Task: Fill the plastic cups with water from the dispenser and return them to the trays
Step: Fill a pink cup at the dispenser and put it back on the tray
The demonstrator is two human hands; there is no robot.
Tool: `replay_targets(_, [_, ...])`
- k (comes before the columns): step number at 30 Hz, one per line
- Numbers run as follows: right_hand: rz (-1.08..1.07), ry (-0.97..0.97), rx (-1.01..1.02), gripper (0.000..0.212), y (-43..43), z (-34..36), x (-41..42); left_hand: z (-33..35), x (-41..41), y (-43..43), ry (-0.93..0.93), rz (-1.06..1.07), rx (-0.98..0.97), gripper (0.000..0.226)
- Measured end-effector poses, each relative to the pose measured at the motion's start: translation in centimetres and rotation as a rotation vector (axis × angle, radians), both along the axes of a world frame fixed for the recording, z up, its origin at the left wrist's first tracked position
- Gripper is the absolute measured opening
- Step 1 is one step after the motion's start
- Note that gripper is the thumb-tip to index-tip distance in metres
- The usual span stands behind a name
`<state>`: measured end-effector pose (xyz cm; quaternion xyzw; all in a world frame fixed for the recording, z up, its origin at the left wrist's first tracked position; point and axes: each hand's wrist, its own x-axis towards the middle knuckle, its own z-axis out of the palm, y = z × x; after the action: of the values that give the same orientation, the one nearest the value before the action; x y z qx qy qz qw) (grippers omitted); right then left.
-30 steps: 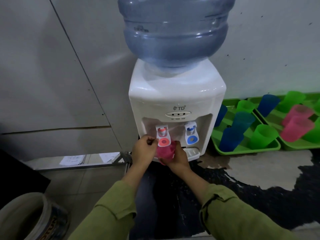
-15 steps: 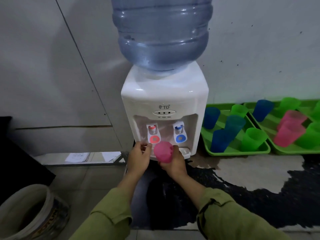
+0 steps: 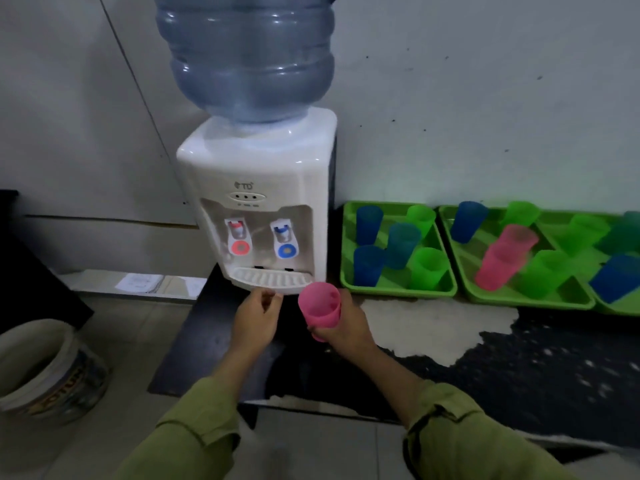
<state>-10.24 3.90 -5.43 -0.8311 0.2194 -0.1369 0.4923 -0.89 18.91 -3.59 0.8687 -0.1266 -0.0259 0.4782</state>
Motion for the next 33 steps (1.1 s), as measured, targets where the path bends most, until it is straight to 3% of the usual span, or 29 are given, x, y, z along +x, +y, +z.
replay_targets(10, [-0.213, 0.003, -0.064, 0.071, -10.6, 1.4, -12.7, -2.1, -8.7, -9.7, 0.057, -0.354, 0.193, 0.025])
replay_targets(17, [-0.44, 0.012, -0.072, 0.07, -17.7, 1.9, -18.8, -2.7, -12.4, -17.3, -0.007, -0.619, 0.241, 0.03])
replay_targets(24, [-0.63, 0.001, -0.084, 0.069, -26.1, 2.3, -25.4, -1.5, -17.1, -26.1, -0.079, -0.803, 0.212, 0.035])
replay_targets(33, [-0.669, -0.023, -0.121, 0.074, -39.8, 1.4, -31.5, -1.8, -23.8, -40.8, -0.118, -0.888, 0.206, 0.039])
